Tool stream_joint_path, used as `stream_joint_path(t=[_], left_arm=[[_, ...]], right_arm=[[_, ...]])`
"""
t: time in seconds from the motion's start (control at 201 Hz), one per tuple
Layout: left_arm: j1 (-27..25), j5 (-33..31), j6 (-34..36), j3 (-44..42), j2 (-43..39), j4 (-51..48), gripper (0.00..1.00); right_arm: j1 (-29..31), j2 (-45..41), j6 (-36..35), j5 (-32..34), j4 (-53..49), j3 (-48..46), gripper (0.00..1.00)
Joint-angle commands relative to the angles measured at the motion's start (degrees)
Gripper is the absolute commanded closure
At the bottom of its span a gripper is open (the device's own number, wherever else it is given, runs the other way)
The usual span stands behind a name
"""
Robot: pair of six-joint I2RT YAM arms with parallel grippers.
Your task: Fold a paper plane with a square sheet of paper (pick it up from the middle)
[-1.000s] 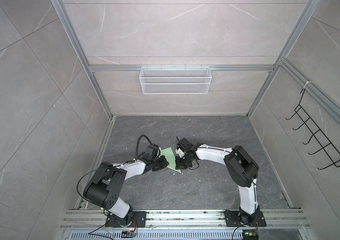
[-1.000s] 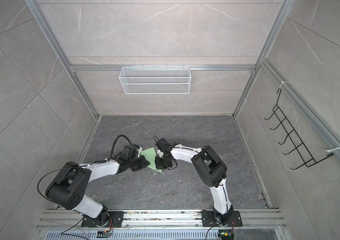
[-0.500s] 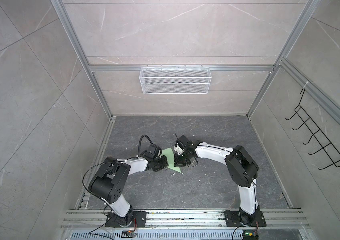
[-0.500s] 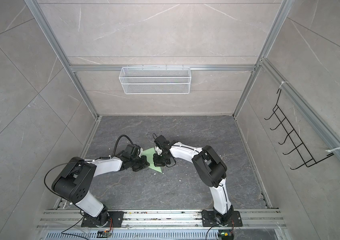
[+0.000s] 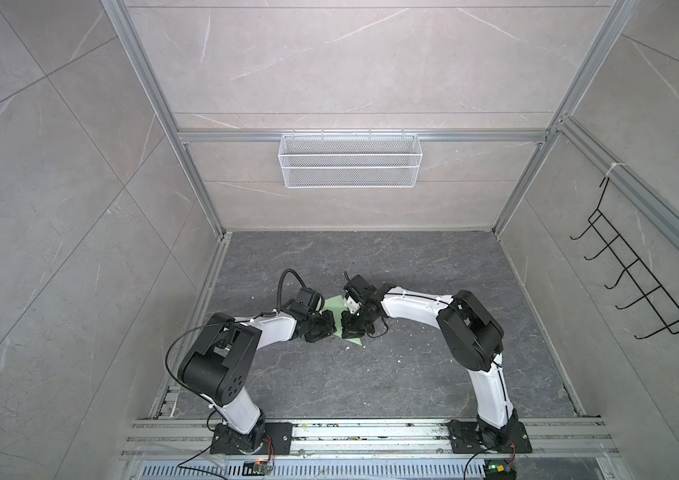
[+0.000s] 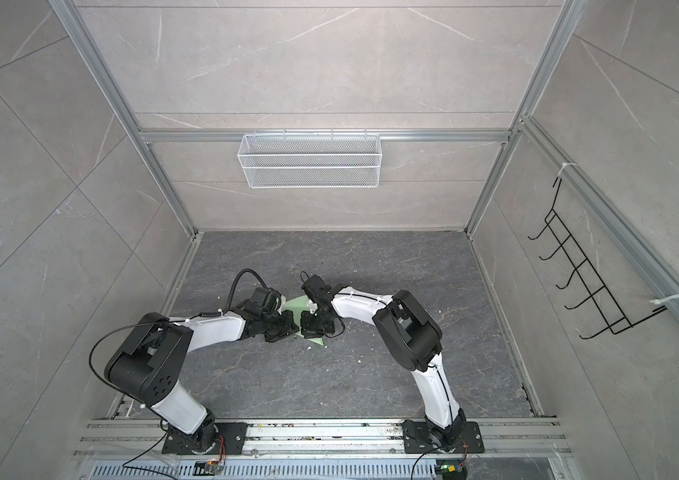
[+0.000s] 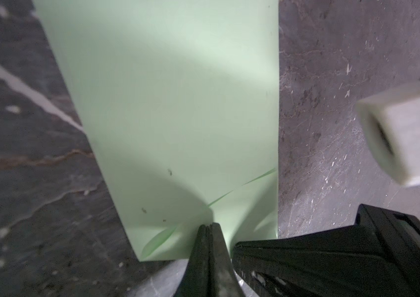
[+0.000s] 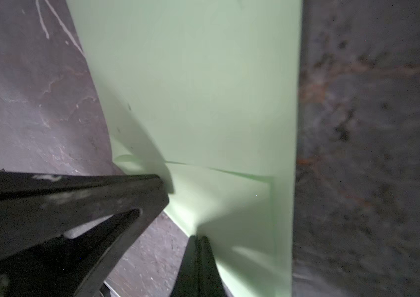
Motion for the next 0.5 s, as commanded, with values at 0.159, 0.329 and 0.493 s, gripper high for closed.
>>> stream_joint_path(t=[0.159, 0.329, 0.493], left_arm=[[-0.3, -5.6, 0.3, -0.2, 2.1, -7.1, 1.00], [-0.3, -6.5, 0.5, 0.1, 2.5, -8.2, 1.00], [-0.2, -7.2, 0.9, 0.3, 2.6, -9.1, 1.00]], right_arm=[[0.2, 0.8, 0.9, 2.0, -4.3, -1.2, 1.00], [-0.3, -1.3, 0.4, 2.9, -5.3, -4.7, 1.00], [-0.9, -3.6, 0.1, 2.8, -5.8, -8.3, 1.00]])
